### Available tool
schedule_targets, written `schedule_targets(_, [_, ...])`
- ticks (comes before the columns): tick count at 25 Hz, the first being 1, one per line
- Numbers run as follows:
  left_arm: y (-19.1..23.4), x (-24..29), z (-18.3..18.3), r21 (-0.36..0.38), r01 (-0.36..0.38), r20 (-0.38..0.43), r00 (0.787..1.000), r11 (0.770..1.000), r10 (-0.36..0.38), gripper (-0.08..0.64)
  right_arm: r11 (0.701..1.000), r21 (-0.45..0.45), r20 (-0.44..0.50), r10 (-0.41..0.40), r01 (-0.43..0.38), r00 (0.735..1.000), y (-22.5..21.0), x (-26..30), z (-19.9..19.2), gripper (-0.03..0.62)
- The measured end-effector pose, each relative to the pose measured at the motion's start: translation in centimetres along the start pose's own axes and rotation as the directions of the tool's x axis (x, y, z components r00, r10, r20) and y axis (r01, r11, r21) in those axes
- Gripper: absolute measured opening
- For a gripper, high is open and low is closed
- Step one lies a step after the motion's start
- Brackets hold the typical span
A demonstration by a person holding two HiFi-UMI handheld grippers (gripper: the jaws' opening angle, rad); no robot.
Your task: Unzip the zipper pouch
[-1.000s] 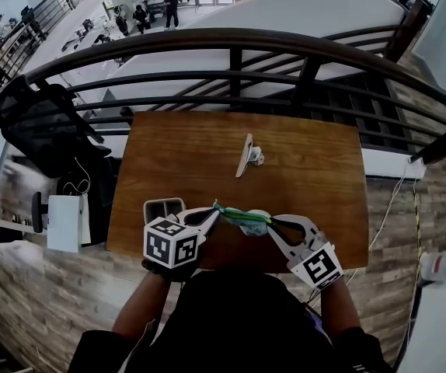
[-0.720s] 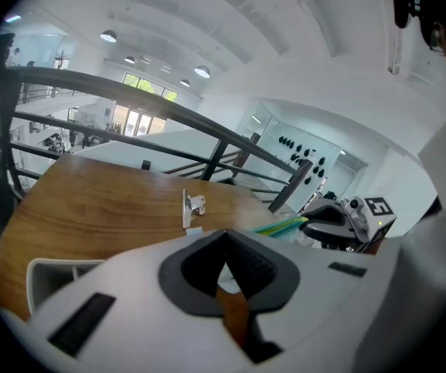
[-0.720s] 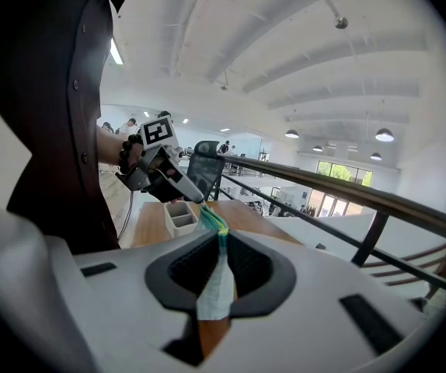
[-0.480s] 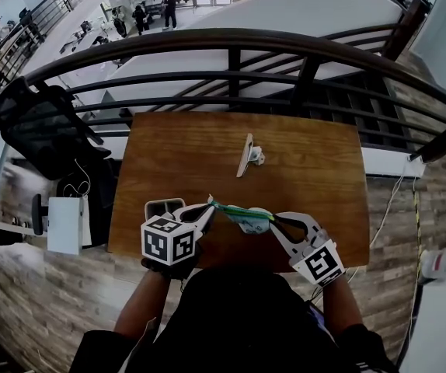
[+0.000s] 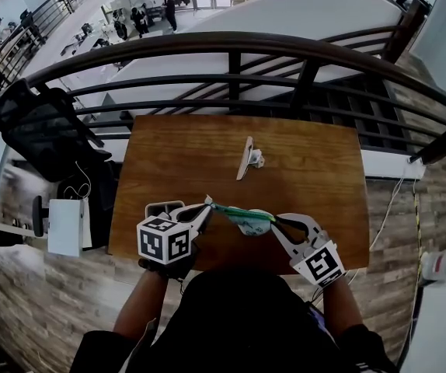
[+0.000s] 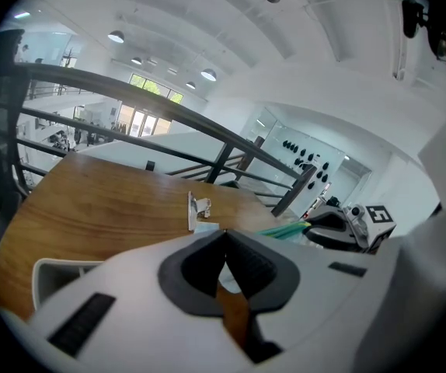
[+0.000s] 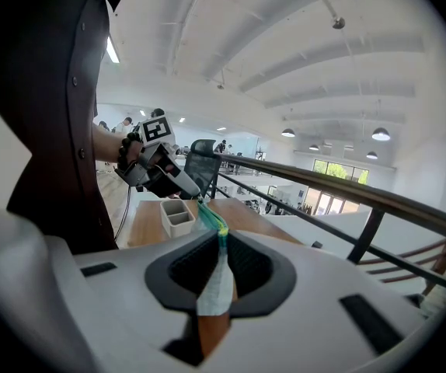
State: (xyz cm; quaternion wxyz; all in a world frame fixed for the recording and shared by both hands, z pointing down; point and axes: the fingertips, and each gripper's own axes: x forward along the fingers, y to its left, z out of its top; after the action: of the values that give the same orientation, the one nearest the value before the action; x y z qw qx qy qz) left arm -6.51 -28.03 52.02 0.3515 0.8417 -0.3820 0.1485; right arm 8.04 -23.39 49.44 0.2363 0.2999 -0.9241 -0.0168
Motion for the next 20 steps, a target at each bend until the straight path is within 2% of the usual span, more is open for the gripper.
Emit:
schedule_targets(13, [1.0,-0.3,2.2,0.047,-0.052,0.052,0.997,0.998,0.049,0.015,0.998,0.06,0.034,-0.002,0.0,0.999,-1.0,2.0,0.3,0.035])
schedule_targets(16, [0.8,-0.6,1.9,0.05,-0.037,0.051,0.998,0.998,0.035,0.023,0.995,0.093,0.038,0.014,-0.018,0.999,-0.4,2.9,-0.1,0.038])
schedule_targets(18, [0.5,-0.6,1.4,0.04,-0.015,0.042,0.999,0.999,0.013,0.151,0.994,0.104,0.025,0.014,-0.016,1.0,0.0,3.6,-0.8,0.038])
schedule_targets(20, [0.3,-0.8,1.1,0.038,-0.006,0.04,0.999,0.999,0.004,0.175,0.991,0.131,0.024,-0.016,0.012,1.0,-0.5,4.0,-1.3,0.04])
